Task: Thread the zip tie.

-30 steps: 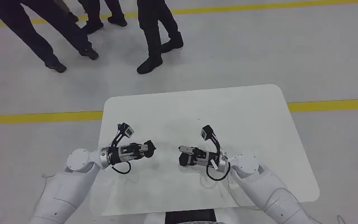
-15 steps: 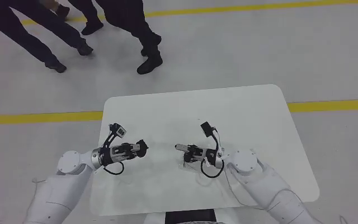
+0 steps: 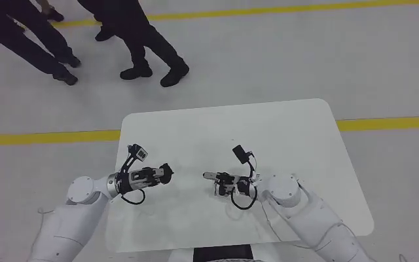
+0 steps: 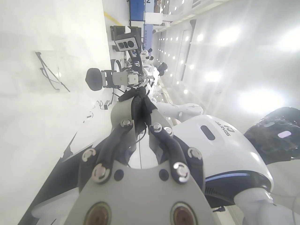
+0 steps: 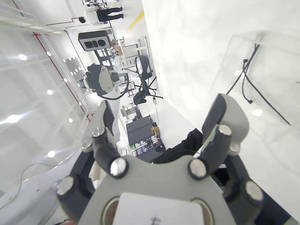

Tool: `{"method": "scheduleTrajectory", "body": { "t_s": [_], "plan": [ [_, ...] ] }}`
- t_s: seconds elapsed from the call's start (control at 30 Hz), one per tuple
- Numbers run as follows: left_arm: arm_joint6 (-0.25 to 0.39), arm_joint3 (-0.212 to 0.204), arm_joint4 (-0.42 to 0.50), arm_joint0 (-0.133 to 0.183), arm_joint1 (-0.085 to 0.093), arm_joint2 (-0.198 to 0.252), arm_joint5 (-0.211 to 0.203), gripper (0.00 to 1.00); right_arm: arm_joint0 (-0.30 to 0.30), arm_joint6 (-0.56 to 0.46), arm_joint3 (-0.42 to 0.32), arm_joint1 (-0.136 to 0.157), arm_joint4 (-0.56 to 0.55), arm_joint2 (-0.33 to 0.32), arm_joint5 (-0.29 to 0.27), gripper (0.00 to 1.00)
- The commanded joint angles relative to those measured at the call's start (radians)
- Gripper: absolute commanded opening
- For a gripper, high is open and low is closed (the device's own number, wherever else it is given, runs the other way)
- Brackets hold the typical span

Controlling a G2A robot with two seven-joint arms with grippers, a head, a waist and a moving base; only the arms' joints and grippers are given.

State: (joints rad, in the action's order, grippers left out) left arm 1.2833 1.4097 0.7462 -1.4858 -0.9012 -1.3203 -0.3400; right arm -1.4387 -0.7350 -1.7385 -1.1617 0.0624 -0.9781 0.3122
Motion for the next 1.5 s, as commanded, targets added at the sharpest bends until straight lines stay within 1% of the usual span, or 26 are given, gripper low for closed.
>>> {"method": "scheduleTrajectory", "body": {
  "t_s": [0.0,0.13,0.3,0.47,0.53,0.8,0.87,1.13,1.17,1.23,1.27,1.3,1.37,1.47],
  "plan": [
    [0.000,0.000,0.000,0.000,0.000,0.000,0.000,0.00,0.021,-0.033,0.004,0.000,0.001,0.004,0.028,1.00],
    [0.000,0.000,0.000,0.000,0.000,0.000,0.000,0.00,0.062,-0.102,0.058,0.001,0.028,0.017,0.028,1.00],
    [0.000,0.000,0.000,0.000,0.000,0.000,0.000,0.00,0.122,-0.153,0.120,0.001,0.056,0.041,0.028,1.00],
    [0.000,0.000,0.000,0.000,0.000,0.000,0.000,0.00,0.188,-0.179,0.190,0.001,0.064,0.079,0.028,1.00],
    [0.000,0.000,0.000,0.000,0.000,0.000,0.000,0.00,0.219,-0.198,0.218,0.001,0.052,0.108,0.028,1.00],
    [0.000,0.000,0.000,0.000,0.000,0.000,0.000,0.00,0.219,-0.198,0.218,0.001,0.052,0.108,0.028,1.00],
    [0.000,0.000,0.000,0.000,0.000,0.000,0.000,0.00,0.214,-0.188,0.228,0.000,0.038,0.119,0.028,1.00],
    [0.000,0.000,0.000,0.000,0.000,0.000,0.000,0.00,0.245,-0.162,0.266,-0.009,0.029,0.151,0.028,1.00],
    [0.000,0.000,0.000,0.000,0.000,0.000,0.000,0.00,0.250,-0.159,0.271,-0.010,0.026,0.158,0.028,0.91],
    [0.000,0.000,0.000,0.000,0.000,0.000,0.000,0.00,0.257,-0.156,0.279,-0.013,0.025,0.166,0.028,0.69],
    [0.000,0.000,0.000,0.000,0.000,0.000,0.000,0.00,0.260,-0.154,0.284,-0.014,0.024,0.171,0.028,0.62],
    [0.000,0.000,0.000,0.000,0.000,0.000,0.000,0.00,0.261,-0.151,0.287,-0.015,0.023,0.174,0.028,0.51],
    [0.000,0.000,0.000,0.000,0.000,0.000,0.000,0.00,0.263,-0.145,0.293,-0.016,0.021,0.179,0.028,0.47],
    [0.000,0.000,0.000,0.000,0.000,0.000,0.000,0.00,0.262,-0.139,0.299,-0.017,0.021,0.184,0.028,0.45]
  ]
}}
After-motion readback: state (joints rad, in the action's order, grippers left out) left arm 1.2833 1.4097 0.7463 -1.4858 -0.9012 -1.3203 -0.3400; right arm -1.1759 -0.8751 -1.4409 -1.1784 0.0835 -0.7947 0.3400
